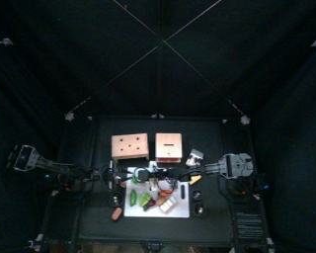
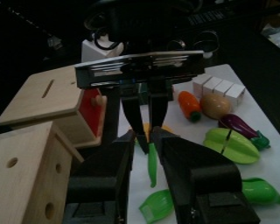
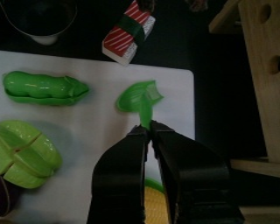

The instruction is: Place corn husk on board

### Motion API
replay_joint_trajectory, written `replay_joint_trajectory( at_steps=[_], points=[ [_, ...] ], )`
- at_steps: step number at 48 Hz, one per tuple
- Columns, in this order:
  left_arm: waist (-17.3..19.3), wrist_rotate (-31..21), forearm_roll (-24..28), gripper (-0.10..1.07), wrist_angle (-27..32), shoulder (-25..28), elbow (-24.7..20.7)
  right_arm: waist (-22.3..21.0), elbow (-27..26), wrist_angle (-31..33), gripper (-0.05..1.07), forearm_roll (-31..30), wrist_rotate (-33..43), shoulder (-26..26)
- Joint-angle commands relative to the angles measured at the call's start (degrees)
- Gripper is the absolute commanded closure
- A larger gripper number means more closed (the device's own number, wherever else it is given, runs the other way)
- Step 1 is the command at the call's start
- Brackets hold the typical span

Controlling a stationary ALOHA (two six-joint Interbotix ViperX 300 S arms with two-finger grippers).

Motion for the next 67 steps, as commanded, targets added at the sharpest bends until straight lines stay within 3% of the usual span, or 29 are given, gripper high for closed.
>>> replay_joint_trajectory(
  at_steps=[1,8,25,34,41,67],
  points=[
    [0.26,-0.09,-1.05,0.30,-0.53,-0.70,-0.18,-0.18,-2.11,-0.18,0.54,0.09,0.00,-0.62],
    [1.05,0.00,-3.16,0.30,-0.35,-1.93,0.53,-0.18,-3.08,-0.18,0.50,0.18,0.00,0.53],
    [1.41,0.09,-4.13,0.30,0.26,-2.37,1.49,-0.88,-3.60,0.88,0.19,0.18,0.00,0.79],
    [1.41,0.26,-4.04,0.30,0.35,-2.37,1.49,-0.79,-2.90,5.19,0.19,0.88,0.26,-2.02],
    [1.41,0.18,-4.04,0.30,0.97,-2.37,1.49,-0.79,-1.32,8.53,0.19,6.42,0.26,-4.57],
    [1.41,0.09,-3.96,0.30,1.14,-2.37,1.49,-1.05,4.66,8.96,0.19,16.52,0.35,-8.17]
  ],
)
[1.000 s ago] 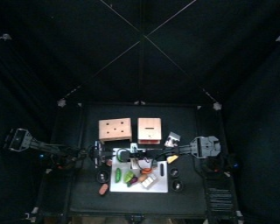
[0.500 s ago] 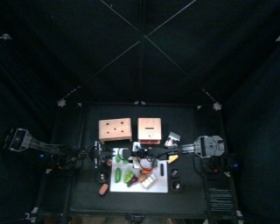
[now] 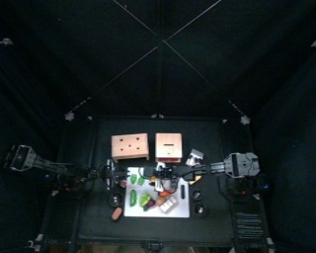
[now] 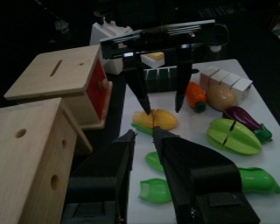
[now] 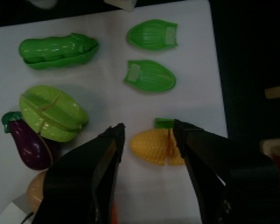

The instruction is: Place corn husk on board

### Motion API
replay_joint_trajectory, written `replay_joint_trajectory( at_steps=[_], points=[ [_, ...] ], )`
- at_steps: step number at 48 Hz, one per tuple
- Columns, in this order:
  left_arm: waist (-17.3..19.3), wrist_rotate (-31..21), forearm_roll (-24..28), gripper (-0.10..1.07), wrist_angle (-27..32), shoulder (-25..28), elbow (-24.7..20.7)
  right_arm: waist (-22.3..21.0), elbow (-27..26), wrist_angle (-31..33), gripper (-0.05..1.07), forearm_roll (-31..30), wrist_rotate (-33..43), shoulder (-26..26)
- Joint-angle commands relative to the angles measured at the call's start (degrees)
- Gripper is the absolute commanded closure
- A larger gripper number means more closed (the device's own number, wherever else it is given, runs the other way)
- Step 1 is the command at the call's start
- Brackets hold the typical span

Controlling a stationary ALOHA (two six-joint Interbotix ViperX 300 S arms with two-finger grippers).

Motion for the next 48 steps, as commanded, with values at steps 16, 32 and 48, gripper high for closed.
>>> replay_joint_trajectory(
  at_steps=[16,32,48],
  points=[
    [0.09,0.00,0.09,0.30,-0.18,0.00,-0.70,-3.78,3.78,-1.14,0.19,12.30,3.43,-6.68],
    [0.09,0.00,0.09,0.30,-0.18,0.00,-0.70,-5.10,2.64,1.58,0.19,-3.34,32.78,-5.80],
    [0.09,0.09,0.09,0.30,0.70,-0.09,-0.62,0.70,0.09,6.42,0.18,-27.86,62.23,-1.85]
  ],
)
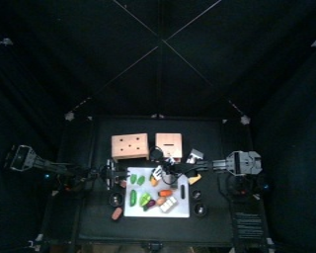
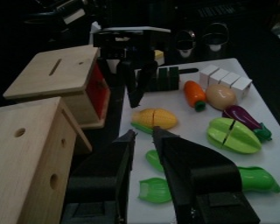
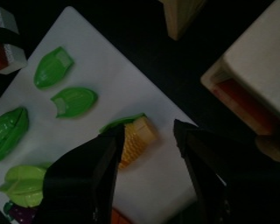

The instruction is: Place corn husk on board

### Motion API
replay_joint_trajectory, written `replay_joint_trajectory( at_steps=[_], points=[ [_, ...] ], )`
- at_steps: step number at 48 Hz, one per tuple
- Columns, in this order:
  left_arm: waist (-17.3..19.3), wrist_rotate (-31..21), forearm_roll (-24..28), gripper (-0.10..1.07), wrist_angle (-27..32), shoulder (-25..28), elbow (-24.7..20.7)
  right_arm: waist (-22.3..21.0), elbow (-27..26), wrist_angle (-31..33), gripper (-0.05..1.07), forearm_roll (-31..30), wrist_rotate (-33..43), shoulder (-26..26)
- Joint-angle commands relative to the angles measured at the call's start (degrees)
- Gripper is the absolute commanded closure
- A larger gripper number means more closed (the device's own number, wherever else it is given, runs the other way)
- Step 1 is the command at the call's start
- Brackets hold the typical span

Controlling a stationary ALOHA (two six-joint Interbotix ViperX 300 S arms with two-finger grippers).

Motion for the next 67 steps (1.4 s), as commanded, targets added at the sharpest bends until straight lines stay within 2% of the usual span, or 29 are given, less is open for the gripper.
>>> replay_joint_trajectory(
  at_steps=[1,6,11,29,45,51,62,67],
  points=[
    [0.18,0.09,0.09,0.30,0.35,0.00,-0.62,1.58,-1.32,0.00,0.18,-4.31,5.45,-0.79],
    [0.18,0.09,0.09,0.30,1.41,0.00,-0.62,2.64,-1.05,0.09,0.18,-6.50,10.20,-0.26],
    [0.18,0.09,0.18,0.30,1.85,0.09,-0.62,3.43,-1.23,0.18,0.18,-6.59,11.60,0.35],
    [0.18,0.09,0.09,0.30,1.85,0.09,-0.62,3.34,-2.99,2.20,0.18,-5.36,11.51,4.66],
    [0.18,0.09,0.09,0.30,1.85,0.00,-0.62,3.52,-2.29,3.69,0.20,-5.01,11.51,4.92],
    [0.18,0.09,0.09,0.30,1.85,0.00,-0.53,3.60,-2.46,3.69,0.26,-5.36,11.51,5.10],
    [0.18,0.09,0.09,0.30,1.85,0.00,-0.53,3.52,-2.46,3.69,0.50,-6.33,11.34,4.92],
    [0.18,0.09,0.09,0.30,1.85,0.00,-0.53,3.60,-2.37,3.78,0.51,-6.68,11.07,3.78]
  ],
)
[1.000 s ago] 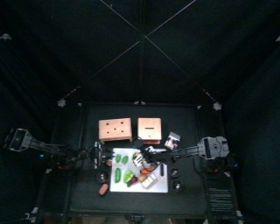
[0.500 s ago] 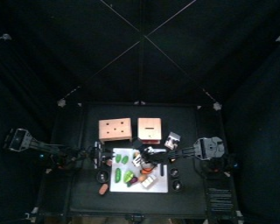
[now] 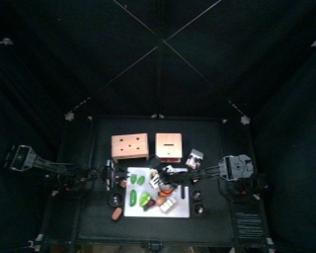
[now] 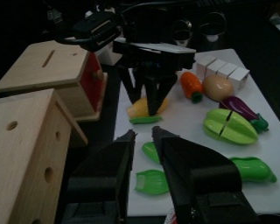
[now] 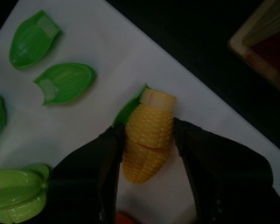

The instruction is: Place corn husk on board

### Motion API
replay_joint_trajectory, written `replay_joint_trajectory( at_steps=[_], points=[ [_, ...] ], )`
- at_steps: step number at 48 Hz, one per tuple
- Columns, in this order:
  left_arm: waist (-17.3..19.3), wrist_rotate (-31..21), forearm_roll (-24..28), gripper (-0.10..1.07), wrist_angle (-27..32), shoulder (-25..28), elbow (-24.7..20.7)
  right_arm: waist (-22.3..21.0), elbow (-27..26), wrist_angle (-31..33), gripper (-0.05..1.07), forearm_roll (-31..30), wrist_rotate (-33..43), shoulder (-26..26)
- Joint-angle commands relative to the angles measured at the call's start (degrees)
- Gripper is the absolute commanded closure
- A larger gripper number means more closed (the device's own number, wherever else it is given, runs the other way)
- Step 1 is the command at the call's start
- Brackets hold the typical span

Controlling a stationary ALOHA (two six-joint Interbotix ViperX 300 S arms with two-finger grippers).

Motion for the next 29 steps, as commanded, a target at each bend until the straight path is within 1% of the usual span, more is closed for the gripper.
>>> replay_joint_trajectory(
  at_steps=[1,6,13,18,23,29],
  points=[
    [0.09,-0.09,0.09,0.30,-0.26,-0.09,-0.70,-0.09,-0.35,0.18,0.51,-0.44,-0.35,-2.37],
    [0.18,-0.09,0.18,0.30,-0.26,-0.09,-0.79,0.09,-0.18,0.09,0.51,-1.58,-0.53,-4.83],
    [0.09,-0.09,0.09,0.30,-0.26,-0.09,-0.88,0.44,0.70,-0.26,0.51,-5.63,-0.09,-7.82],
    [0.09,-0.18,0.09,0.30,-0.26,0.00,-1.05,0.53,2.11,-1.67,0.51,-8.00,0.18,-9.49],
    [0.09,-0.18,0.09,0.30,-0.26,0.00,-1.14,0.26,3.52,-5.19,0.51,-9.14,0.26,-10.37],
    [-0.44,-0.26,0.18,0.29,-0.26,-0.09,-1.49,0.09,4.92,-11.78,0.51,-9.49,0.18,-11.25]
  ],
)
